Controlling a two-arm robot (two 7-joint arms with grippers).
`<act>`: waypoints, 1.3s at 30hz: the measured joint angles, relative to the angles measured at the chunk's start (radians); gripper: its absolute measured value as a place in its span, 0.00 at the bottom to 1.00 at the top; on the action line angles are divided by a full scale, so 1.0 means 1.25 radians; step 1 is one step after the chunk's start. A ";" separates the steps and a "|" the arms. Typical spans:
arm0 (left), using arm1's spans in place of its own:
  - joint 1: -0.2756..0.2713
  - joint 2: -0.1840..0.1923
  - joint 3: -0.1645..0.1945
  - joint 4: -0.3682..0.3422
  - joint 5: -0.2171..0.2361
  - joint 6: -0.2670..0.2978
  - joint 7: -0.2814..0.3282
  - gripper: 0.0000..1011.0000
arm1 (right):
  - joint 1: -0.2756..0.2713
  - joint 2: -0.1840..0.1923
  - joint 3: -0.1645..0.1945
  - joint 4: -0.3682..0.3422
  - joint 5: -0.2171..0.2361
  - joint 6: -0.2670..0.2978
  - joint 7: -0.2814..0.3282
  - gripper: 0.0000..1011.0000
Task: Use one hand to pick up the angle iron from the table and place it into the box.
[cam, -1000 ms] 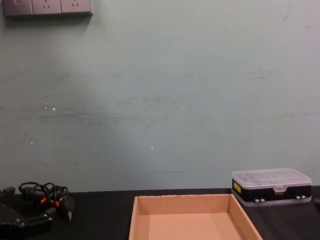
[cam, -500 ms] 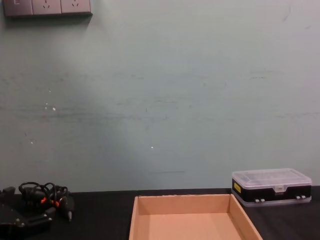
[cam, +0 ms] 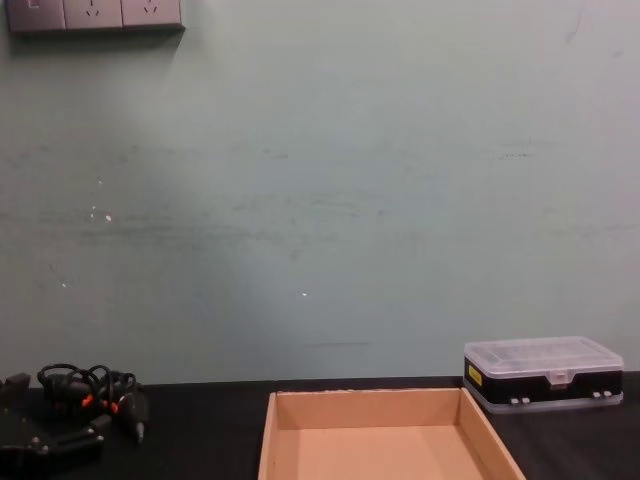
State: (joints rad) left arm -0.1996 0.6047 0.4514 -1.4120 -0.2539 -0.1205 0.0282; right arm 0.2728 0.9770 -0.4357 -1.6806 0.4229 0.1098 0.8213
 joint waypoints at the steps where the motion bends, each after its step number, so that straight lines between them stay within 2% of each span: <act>1: 0.000 0.000 0.000 0.000 0.000 0.000 0.000 0.99 | 0.014 0.000 -0.015 0.006 -0.006 0.006 0.023 0.99; 4: 0.000 0.000 0.000 0.000 0.000 0.000 0.000 0.99 | 0.033 -0.003 -0.037 0.016 -0.014 0.015 0.051 0.99; 6: 0.000 0.000 0.000 0.000 0.000 0.000 0.000 0.99 | 0.055 -0.012 -0.068 0.030 -0.022 0.021 0.084 0.99; 7: 0.000 0.000 0.000 0.000 0.000 0.000 0.000 0.99 | 0.055 -0.012 -0.068 0.030 -0.022 0.021 0.084 0.99; 9: 0.000 0.000 0.000 0.000 0.000 0.000 0.000 0.99 | 0.073 -0.025 -0.097 0.042 -0.031 0.025 0.112 0.99; 16: 0.000 0.000 0.000 0.000 0.000 0.000 0.000 0.99 | 0.102 -0.049 -0.148 0.066 -0.050 0.028 0.147 0.99; 26: 0.000 0.000 0.000 0.000 0.000 0.000 0.000 0.99 | 0.121 -0.059 -0.178 0.084 -0.060 0.027 0.147 0.99; 39: 0.000 0.000 0.000 0.000 0.000 0.000 0.000 0.99 | 0.147 -0.088 -0.217 0.123 -0.070 0.013 0.134 0.99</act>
State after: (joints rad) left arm -0.1995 0.6047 0.4514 -1.4119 -0.2539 -0.1205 0.0283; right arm 0.4568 0.8667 -0.7067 -1.5266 0.3349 0.1265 0.9889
